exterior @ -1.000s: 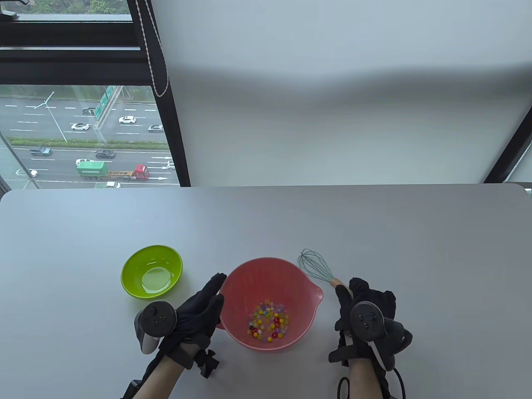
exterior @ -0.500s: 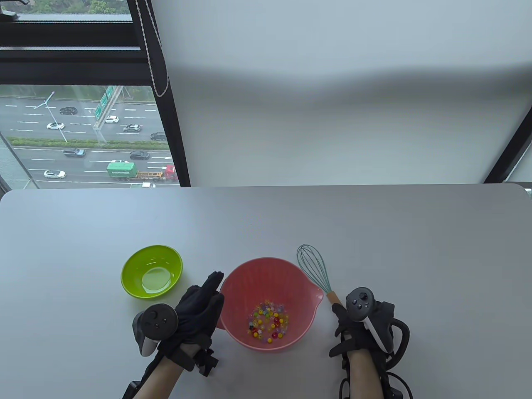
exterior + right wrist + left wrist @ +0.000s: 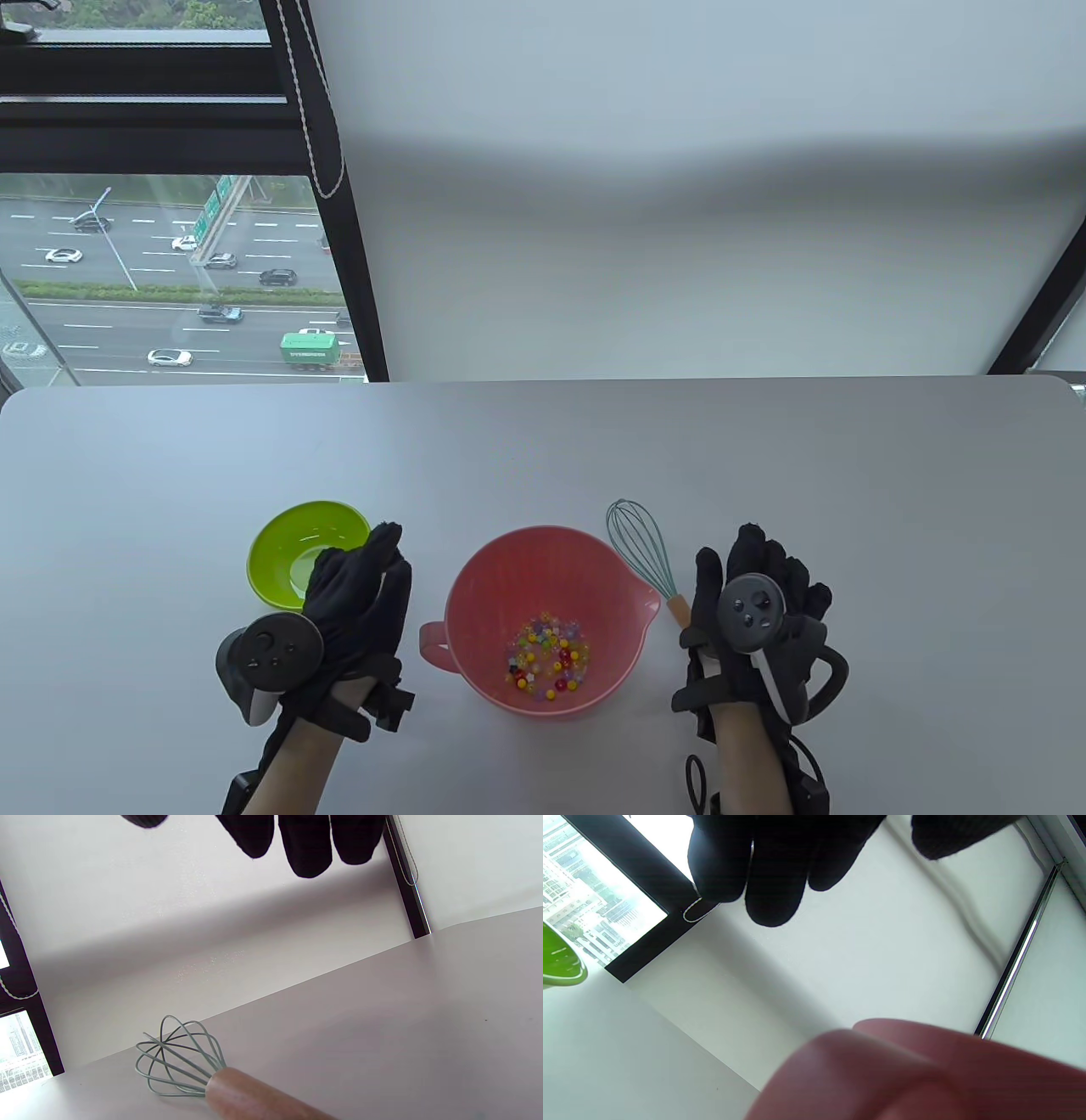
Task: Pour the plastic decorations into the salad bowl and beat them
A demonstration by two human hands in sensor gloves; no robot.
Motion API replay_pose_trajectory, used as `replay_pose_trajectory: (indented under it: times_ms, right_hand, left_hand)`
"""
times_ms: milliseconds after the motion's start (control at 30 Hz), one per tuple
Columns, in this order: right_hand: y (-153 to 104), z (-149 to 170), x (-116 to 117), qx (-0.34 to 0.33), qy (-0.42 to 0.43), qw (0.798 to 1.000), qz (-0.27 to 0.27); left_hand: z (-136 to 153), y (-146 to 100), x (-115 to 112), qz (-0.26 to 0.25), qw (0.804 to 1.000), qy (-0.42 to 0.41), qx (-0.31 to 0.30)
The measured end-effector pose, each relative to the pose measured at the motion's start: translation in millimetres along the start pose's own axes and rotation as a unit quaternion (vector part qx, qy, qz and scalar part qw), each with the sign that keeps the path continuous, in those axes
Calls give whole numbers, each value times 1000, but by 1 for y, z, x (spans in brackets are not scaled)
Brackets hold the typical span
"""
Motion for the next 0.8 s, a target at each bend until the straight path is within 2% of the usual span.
replay_pose_trajectory:
  times_ms: [67,167,300,367,500,800]
  right_hand:
    - [-6,-6,3,-27,-29,999,28]
    - [-11,-11,6,-56,-64,995,58]
    - [-10,-6,30,-51,-81,995,-5]
    - [-11,-1,41,-42,-61,996,-46]
    - [-10,3,46,-39,-51,995,-72]
    - [-9,-2,44,-46,-28,995,-78]
  left_hand:
    - [-5,1,0,19,997,69,-19]
    - [-11,0,-4,50,982,178,-50]
    - [-1,-5,-20,141,954,262,-39]
    - [5,-8,-24,161,943,290,-36]
    - [14,-11,-30,181,942,282,-22]
    - [17,-14,-37,198,933,300,-25]
Point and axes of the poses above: the tracker on the back of each hand, its own z axis roughly to the little-finger side, its own y axis roughly from the wrist to the fingertips, x = y × z, the point moved 4 cm from there along y, roughly from the wrist to the fingertips, and after that the axes turned 15 degrees about -x, right-handed, at the moved point
